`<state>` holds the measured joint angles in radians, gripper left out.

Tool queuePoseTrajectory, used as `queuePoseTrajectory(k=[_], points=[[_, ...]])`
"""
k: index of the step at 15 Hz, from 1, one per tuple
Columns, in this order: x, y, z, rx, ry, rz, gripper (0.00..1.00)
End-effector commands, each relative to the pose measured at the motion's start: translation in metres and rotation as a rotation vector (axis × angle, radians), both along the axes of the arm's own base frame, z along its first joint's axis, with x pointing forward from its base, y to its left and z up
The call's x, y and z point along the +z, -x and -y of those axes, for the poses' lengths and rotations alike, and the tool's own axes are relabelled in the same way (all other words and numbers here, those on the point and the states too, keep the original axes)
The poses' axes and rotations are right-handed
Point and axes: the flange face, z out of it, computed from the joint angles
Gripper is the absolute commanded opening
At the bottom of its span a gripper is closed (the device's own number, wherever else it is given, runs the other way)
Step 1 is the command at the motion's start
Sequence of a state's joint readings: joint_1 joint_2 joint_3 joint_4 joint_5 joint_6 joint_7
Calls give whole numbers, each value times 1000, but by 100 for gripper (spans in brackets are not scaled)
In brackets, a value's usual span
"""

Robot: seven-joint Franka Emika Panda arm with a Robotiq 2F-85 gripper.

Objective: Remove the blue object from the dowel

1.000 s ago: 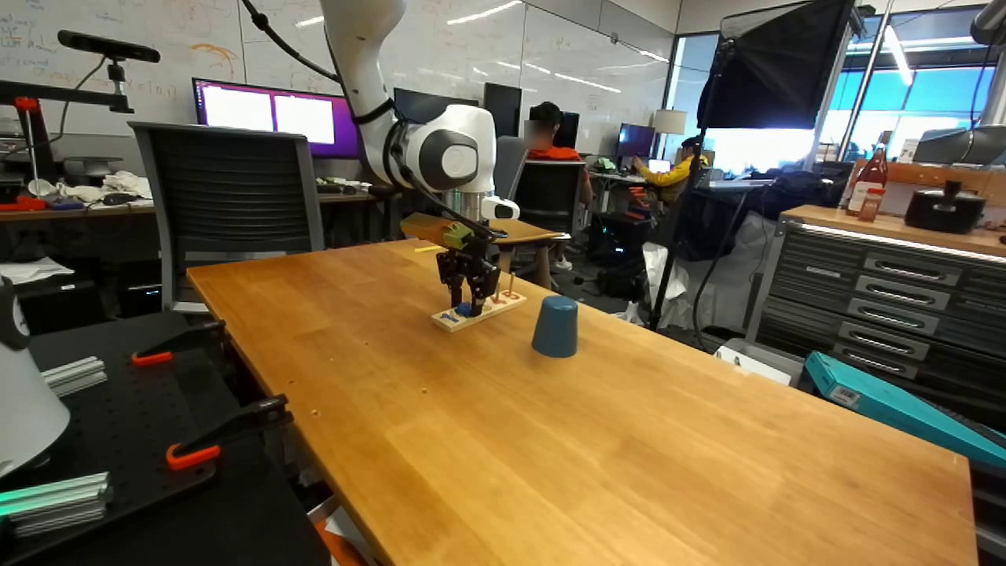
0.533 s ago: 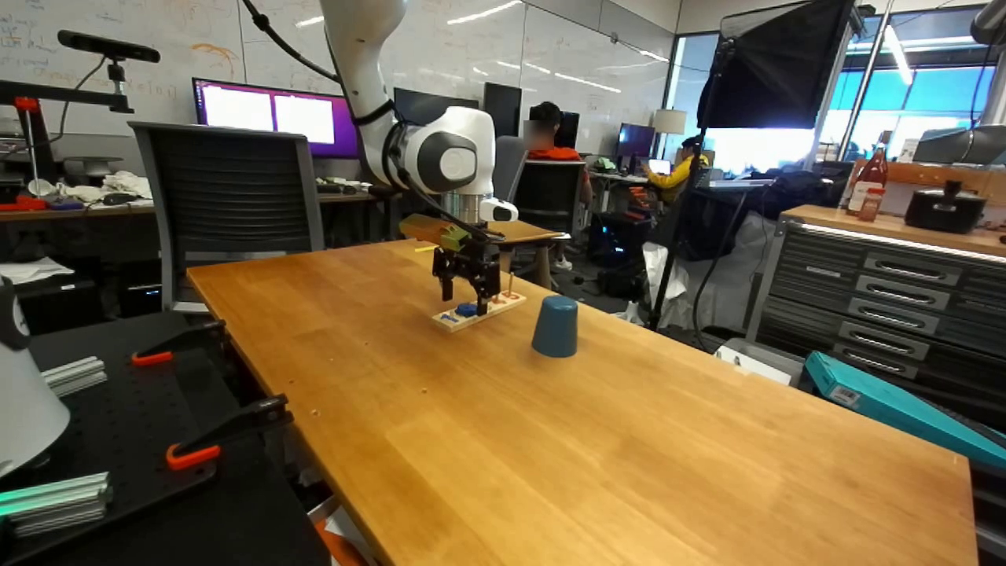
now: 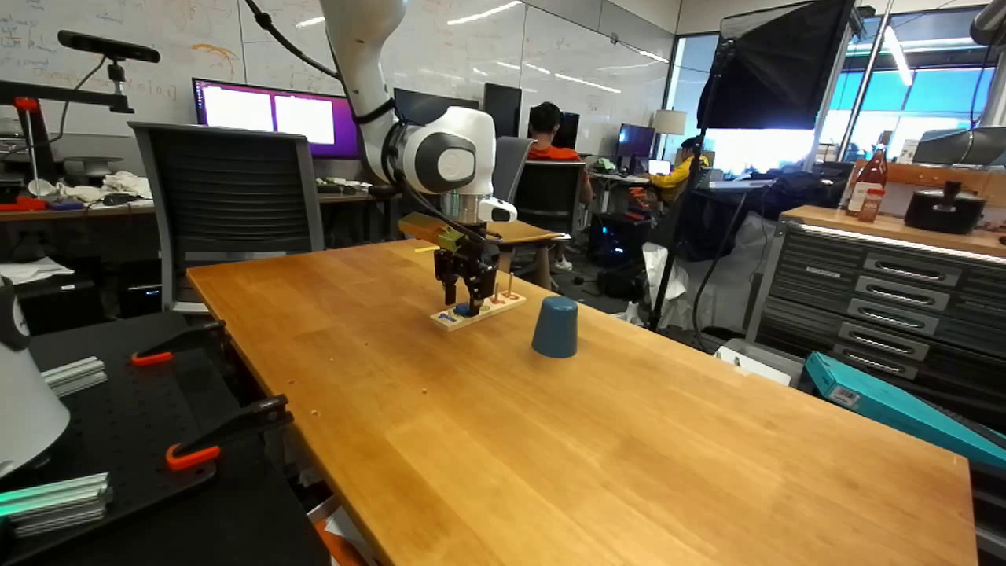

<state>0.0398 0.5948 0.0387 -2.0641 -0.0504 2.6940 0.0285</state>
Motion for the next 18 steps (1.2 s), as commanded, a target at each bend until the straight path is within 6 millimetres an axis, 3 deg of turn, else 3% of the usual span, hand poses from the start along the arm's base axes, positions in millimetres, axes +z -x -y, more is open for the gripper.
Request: queuePoseTrajectory(k=[1,2,5,9,13,15,18], points=[[-1,-10,4,-12,-21,4,38],[0,-12,5,-13,-20,6,29],[1,-15,6,-15,-16,10,18],[13,-16,1,-7,-16,11,18],[45,-27,-2,-3,-13,38,18],[67,-43,10,-19,0,52,18],[80,-60,37,-60,38,55,18]])
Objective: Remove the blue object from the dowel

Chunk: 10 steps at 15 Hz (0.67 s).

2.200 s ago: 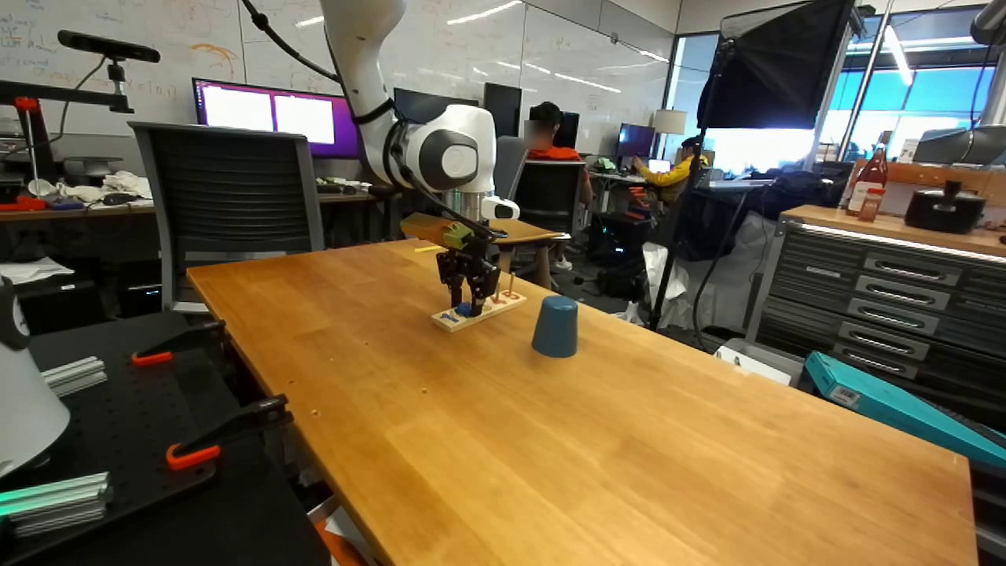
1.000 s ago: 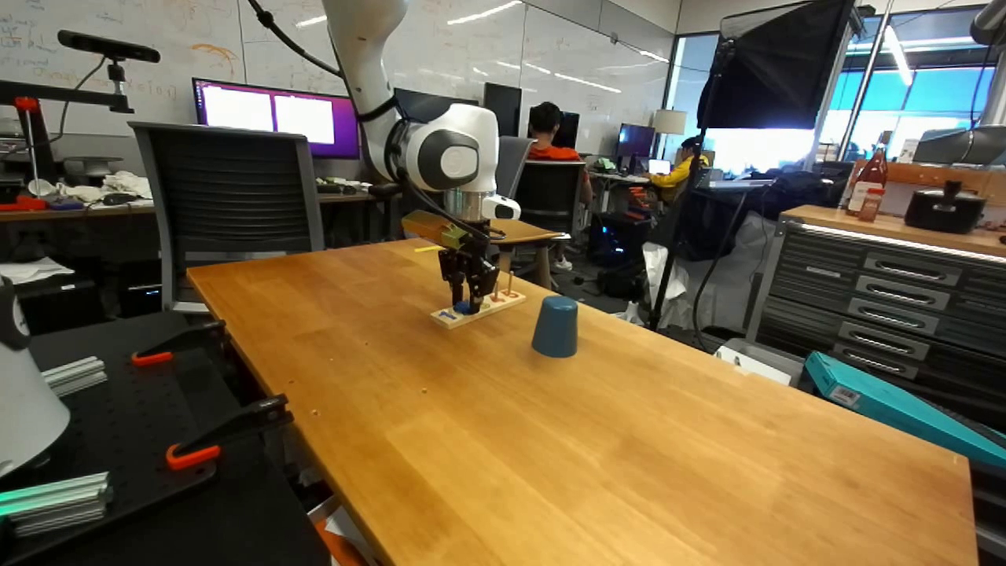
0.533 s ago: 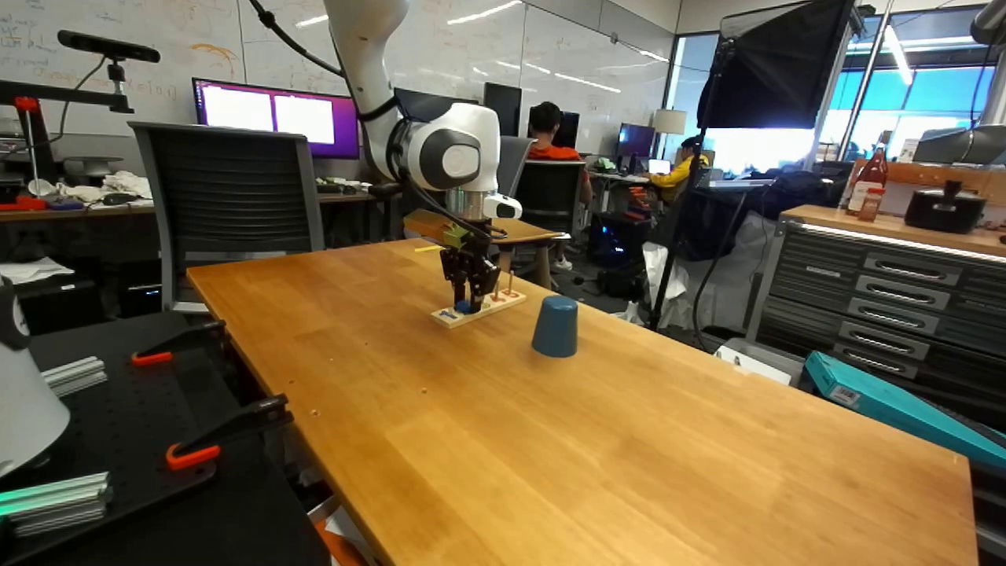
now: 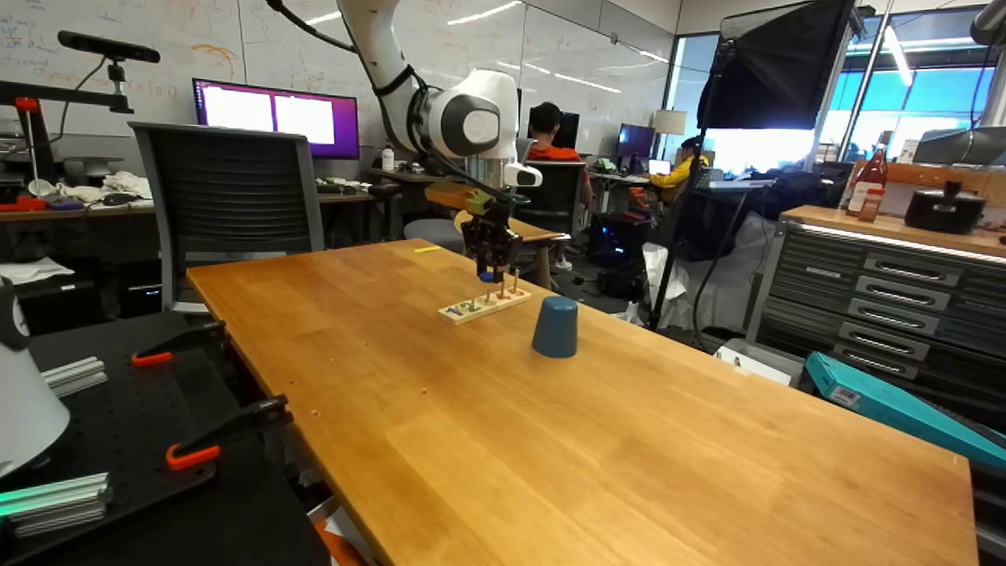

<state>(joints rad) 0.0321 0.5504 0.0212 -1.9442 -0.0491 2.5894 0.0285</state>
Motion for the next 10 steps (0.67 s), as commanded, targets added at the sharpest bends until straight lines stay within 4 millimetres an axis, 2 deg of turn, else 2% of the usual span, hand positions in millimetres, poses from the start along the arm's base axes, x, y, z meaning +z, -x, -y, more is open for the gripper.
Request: queuePoseTrajectory(k=[1,6,10], points=[[18,-22,34,-46,37,-8,18],[-32,8,48,-71,60,-72,18],[-67,28,41,-67,59,-132,18]])
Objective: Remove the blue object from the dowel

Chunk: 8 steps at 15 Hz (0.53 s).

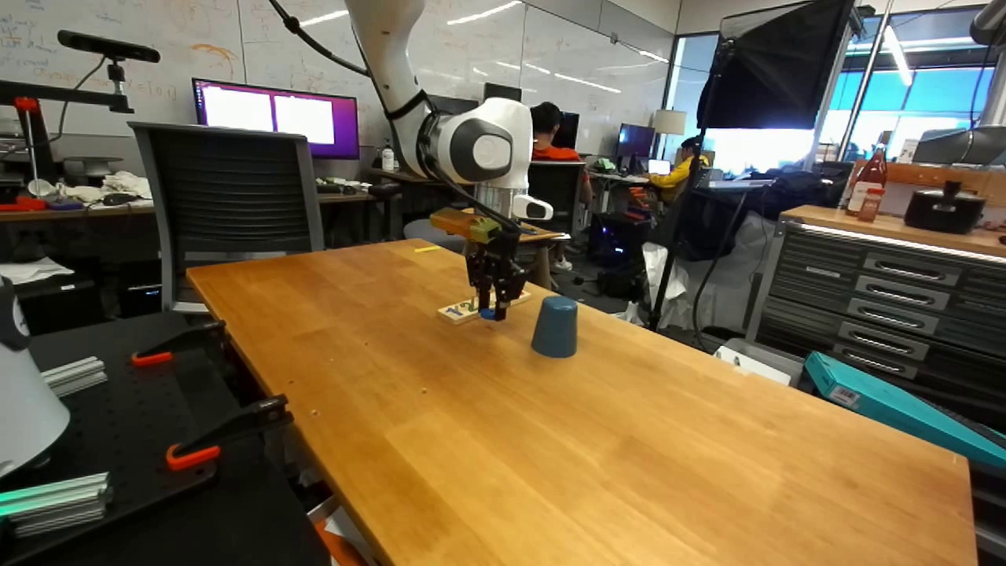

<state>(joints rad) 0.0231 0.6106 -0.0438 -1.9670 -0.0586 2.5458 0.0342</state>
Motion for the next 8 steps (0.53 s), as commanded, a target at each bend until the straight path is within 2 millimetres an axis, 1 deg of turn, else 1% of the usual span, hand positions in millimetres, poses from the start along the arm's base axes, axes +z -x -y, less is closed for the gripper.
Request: queuePoseTrajectory(k=[1,2,3,4,5,6,7,8], points=[[-21,9,-8,0,12,-14,18],[-21,11,-12,4,8,-17,48],[-16,13,-17,10,6,-9,69],[-9,13,-23,21,3,-5,76],[12,-1,-26,44,3,15,83],[30,-2,-36,62,-6,30,90],[54,-11,-42,80,-10,59,99],[78,-13,-51,94,-19,83,100]])
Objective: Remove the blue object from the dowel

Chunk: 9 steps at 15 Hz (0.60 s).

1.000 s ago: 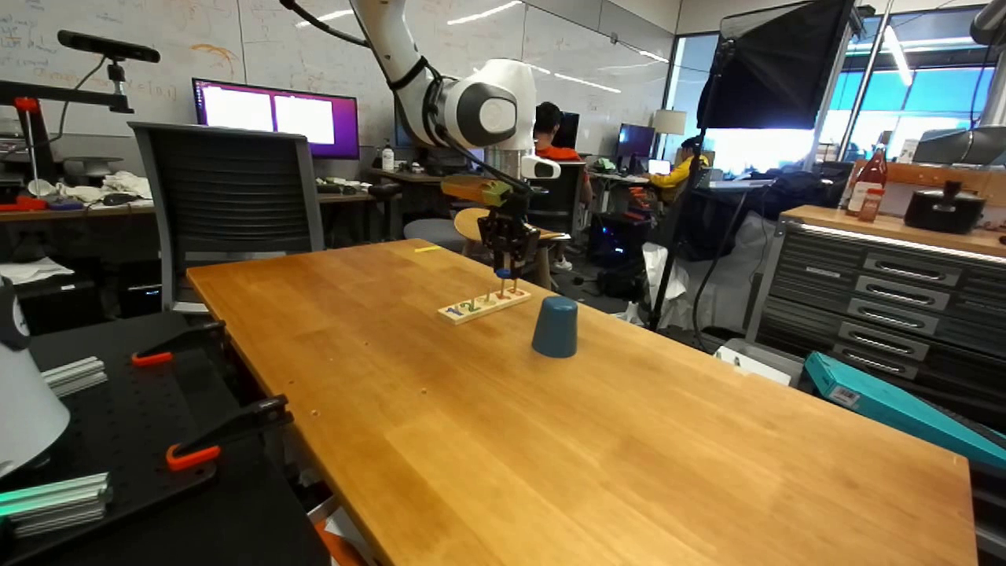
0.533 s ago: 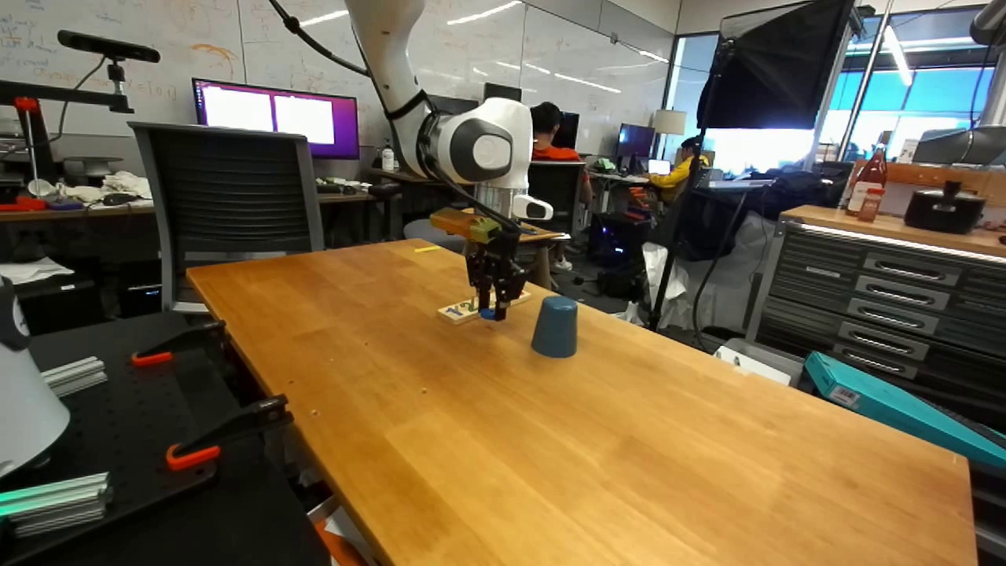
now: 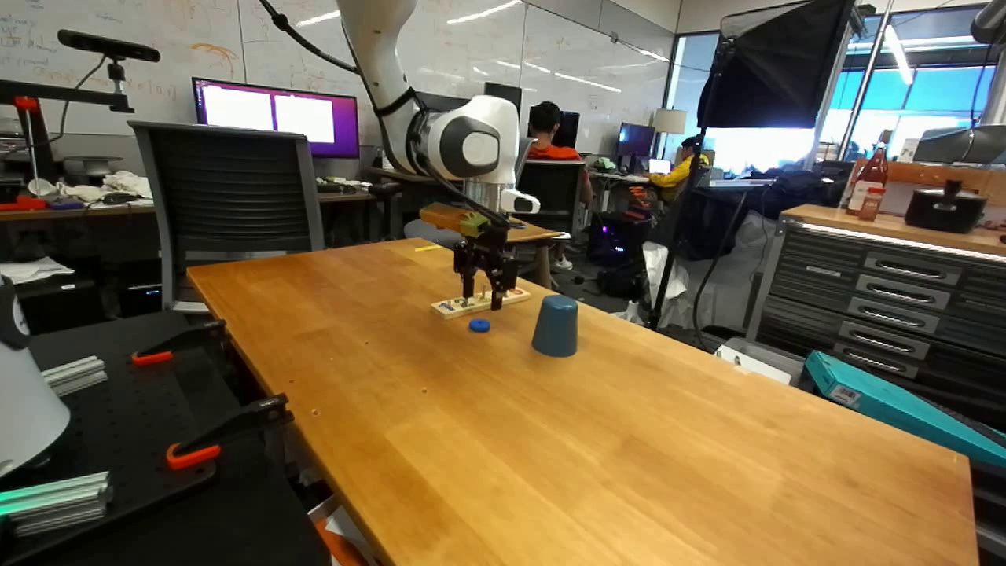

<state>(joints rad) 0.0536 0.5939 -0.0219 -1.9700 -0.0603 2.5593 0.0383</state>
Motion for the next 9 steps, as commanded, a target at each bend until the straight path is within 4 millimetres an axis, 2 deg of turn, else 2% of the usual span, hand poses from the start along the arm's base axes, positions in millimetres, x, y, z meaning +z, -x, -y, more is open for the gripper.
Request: queuePoseTrajectory(k=[1,3,5,9], points=[[88,-12,-26,66,-7,76,100],[135,-12,-34,80,-13,92,100],[167,-7,-32,86,-9,79,100],[205,14,-25,94,13,6,100]])
